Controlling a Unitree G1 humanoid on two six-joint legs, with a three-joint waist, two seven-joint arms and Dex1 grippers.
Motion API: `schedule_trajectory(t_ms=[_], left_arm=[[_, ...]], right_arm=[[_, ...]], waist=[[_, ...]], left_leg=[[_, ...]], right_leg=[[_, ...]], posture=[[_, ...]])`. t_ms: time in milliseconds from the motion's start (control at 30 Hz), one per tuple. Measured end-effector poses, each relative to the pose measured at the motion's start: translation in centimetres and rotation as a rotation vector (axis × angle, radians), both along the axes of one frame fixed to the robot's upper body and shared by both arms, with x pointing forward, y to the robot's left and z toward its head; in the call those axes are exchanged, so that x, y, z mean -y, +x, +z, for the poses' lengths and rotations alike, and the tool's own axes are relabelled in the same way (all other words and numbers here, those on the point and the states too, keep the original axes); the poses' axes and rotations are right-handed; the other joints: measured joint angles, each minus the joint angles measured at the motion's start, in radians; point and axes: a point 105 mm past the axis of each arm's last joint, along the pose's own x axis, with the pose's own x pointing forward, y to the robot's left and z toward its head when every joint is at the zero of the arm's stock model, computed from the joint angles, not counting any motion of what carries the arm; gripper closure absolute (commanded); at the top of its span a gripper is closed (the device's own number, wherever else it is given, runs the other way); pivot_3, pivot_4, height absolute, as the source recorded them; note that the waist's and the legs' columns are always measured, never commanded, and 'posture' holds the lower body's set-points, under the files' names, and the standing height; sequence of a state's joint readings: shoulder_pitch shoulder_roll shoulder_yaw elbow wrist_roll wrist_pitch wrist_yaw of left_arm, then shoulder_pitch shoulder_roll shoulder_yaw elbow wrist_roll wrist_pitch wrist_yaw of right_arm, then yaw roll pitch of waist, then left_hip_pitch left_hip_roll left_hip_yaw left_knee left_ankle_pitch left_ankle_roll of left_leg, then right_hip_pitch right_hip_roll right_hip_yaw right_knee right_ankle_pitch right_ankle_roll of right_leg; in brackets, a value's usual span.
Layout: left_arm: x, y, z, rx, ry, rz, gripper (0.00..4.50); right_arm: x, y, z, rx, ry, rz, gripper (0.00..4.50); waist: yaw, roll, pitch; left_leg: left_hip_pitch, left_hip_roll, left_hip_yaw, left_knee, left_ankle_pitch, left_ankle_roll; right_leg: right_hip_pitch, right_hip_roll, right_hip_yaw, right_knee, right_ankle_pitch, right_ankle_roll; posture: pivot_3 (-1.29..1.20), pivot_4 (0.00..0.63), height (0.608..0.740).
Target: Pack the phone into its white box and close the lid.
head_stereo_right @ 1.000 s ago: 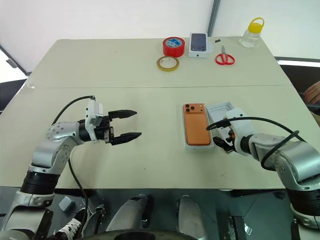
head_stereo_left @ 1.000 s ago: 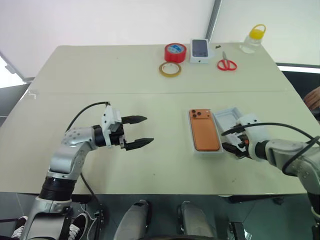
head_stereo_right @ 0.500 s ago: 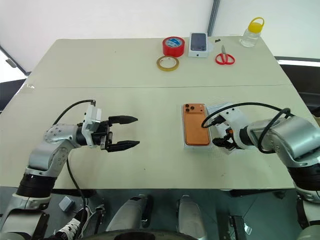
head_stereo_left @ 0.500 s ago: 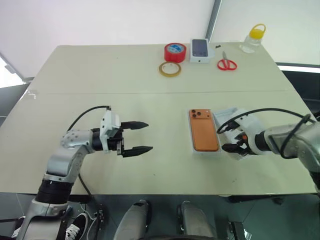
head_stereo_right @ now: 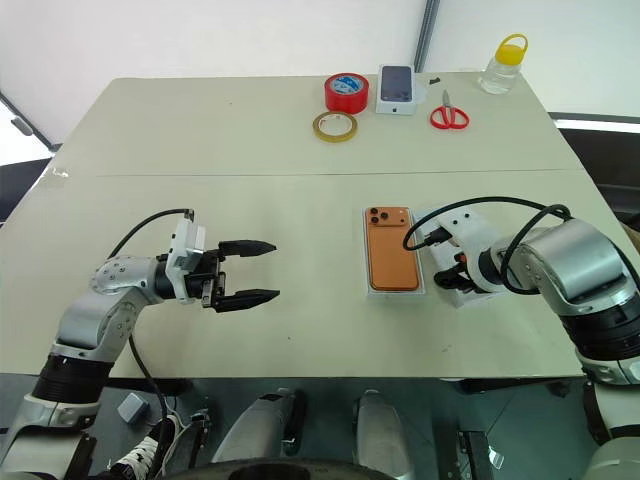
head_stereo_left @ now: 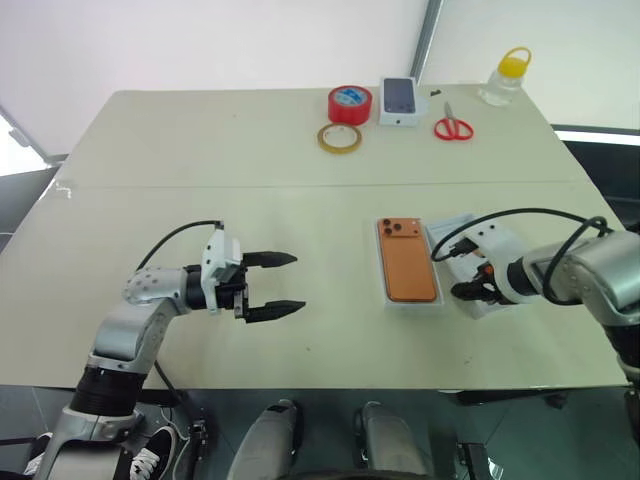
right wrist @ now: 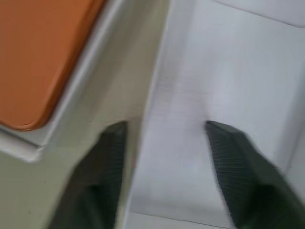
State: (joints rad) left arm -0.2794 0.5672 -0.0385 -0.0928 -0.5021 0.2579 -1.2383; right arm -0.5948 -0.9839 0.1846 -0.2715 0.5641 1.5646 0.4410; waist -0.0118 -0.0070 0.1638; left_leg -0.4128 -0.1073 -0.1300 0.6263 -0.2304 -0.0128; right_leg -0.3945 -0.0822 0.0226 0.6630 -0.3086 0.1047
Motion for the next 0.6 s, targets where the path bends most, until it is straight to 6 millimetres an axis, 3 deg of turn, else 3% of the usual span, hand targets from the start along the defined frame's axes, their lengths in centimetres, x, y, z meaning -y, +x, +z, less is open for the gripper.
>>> schedule_trajectory(t_ms=[67,100,433,600], left_arm=[[0.0,0.0,0.0,0.0,0.0,-0.002,0.14],[0.1,0.0,0.0,0.0,0.001,-0.003,0.14],[0.2,0.1,0.0,0.005,-0.008,0.005,0.14],[0.3,0.2,0.0,0.004,-0.015,0.018,0.14]], right_arm=[[-0.1,0.1,0.0,0.001,0.001,0.0,4.32],[-0.1,0.1,0.0,0.001,0.001,-0.002,4.42],[0.2,0.7,0.1,0.018,0.029,-0.072,4.42],[-0.2,2.5,0.9,0.055,0.142,-0.144,4.42]], waist=[[0.0,0.0,0.0],[0.0,0.0,0.0],[-0.002,0.0,0.0],[-0.002,0.0,0.0]], left_leg=[[0.0,0.0,0.0,0.0,0.0,0.0],[0.0,0.0,0.0,0.001,0.0,0.0],[0.0,0.0,0.0,0.001,0.0,0.0],[0.0,0.0,0.0,0.0,0.0,0.0]], right_leg=[[0.0,0.0,0.0,0.0,0.0,0.0],[0.0,0.0,0.0,0.0,0.0,0.0],[0.0,0.0,0.0,0.0,0.0,0.0],[-0.001,0.0,0.0,0.001,0.0,0.0]], posture=[[0.0,0.15,0.74],[0.0,0.15,0.74],[0.0,0.15,0.74],[0.0,0.15,0.74]])
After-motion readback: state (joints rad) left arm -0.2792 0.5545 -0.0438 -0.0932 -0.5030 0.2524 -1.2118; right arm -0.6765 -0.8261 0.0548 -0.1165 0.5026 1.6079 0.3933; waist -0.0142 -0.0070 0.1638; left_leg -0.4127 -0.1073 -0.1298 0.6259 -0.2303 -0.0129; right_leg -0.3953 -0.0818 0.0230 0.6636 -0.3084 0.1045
